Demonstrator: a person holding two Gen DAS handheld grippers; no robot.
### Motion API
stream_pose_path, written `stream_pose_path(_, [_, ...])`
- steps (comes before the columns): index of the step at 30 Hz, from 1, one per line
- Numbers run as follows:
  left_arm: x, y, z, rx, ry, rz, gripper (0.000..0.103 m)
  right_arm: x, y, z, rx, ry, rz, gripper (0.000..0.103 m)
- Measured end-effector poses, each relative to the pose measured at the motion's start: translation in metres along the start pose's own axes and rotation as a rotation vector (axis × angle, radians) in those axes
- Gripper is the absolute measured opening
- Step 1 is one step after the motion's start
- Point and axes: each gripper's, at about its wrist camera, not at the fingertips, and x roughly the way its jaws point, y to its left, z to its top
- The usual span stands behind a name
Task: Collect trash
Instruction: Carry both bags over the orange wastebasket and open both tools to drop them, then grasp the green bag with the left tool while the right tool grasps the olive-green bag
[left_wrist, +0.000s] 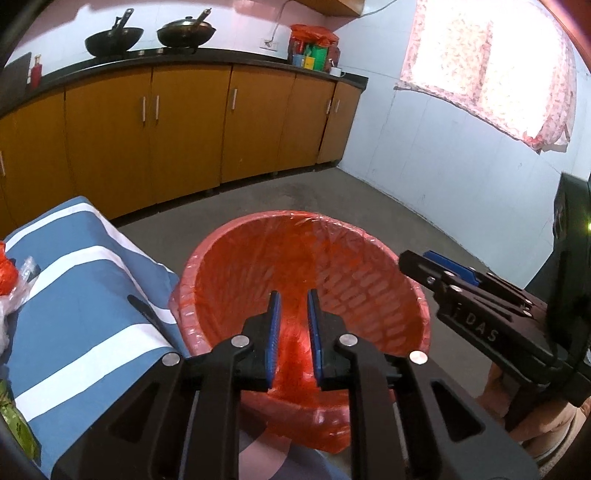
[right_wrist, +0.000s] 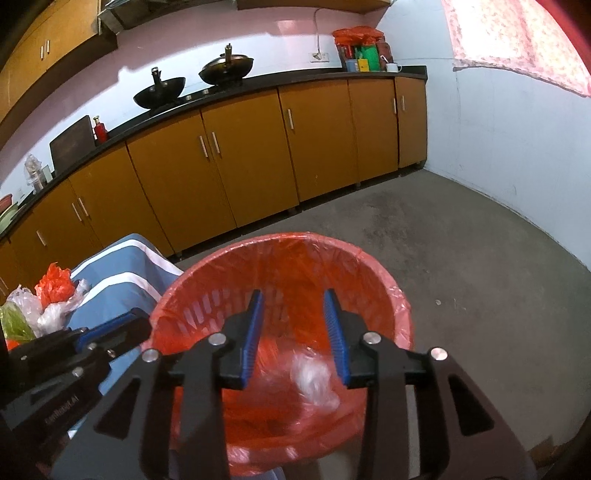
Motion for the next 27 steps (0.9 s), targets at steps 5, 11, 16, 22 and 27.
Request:
stream_pose_path(5, [-0.015, 0.011, -0.001, -0.03, -0.014, 0.024, 0.015, -0.008, 0.001, -0.004, 0.006, -0.004, -0.015, 0.034])
stream_pose_path(11, [-0.057, 0.031, -0.008, -0.054, -0.068, 0.084, 0.016, -0.018, 0.018, -0.001, -0.01, -0.007, 0.009, 0.035])
stream_pose_path(16, [-0.114, 0.055, -0.025, -0.07, -0.137, 0.174, 0.036, -0.026, 0.057, -0.003, -0.057, 0.0, 0.074, 0.037])
stream_pose_path(22, [-0.18, 0.1, -0.057, -0.116, -0.205, 0.345, 0.039, -0.031, 0.127, -0.015, -0.141, 0.041, 0.195, 0.039])
stream_pose_path(27, [-0.228, 0.152, -0.094, -0.203, -0.225, 0.538, 0.042, -0.027, 0.192, -0.038, -0.218, 0.097, 0.307, 0.04])
